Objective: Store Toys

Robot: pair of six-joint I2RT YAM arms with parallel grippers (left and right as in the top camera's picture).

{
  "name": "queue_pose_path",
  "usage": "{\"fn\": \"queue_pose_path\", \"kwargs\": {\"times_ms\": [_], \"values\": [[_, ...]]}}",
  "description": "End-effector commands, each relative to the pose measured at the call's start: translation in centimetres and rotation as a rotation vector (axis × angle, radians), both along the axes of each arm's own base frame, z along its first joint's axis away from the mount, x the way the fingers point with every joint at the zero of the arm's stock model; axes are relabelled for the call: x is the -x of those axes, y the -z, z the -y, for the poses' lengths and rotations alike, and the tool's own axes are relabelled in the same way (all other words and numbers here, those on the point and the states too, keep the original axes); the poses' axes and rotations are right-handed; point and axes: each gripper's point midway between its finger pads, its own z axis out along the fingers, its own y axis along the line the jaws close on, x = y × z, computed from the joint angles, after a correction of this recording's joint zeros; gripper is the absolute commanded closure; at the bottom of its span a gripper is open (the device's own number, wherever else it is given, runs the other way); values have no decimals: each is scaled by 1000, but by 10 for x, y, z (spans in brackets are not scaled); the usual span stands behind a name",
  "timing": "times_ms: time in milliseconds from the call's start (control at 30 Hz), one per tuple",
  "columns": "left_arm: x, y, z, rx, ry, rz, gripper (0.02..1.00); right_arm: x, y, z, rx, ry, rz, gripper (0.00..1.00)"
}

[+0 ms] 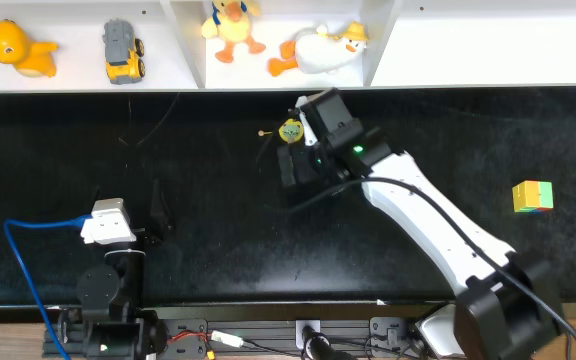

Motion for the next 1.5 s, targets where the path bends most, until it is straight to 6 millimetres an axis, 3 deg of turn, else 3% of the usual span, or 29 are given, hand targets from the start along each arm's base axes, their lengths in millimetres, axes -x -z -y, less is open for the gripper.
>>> {"fn": "queue_pose_path", "kwargs": {"times_ms": [33, 267, 700, 1033, 1500], "values": [[0, 1, 4, 12, 19, 7, 20, -14, -12, -21, 36, 19, 35, 3], [0, 1, 4, 12, 19, 7, 20, -20, 4, -39, 127, 62, -47, 7], [0, 1, 4, 12, 19, 7, 20, -23, 48, -36, 223, 205, -195, 117], [0, 1, 4, 12, 19, 7, 20, -35, 47, -46, 181, 205, -151, 316], [0, 1, 4, 12, 19, 7, 20, -48, 52, -32, 182, 243, -150, 343]]}}
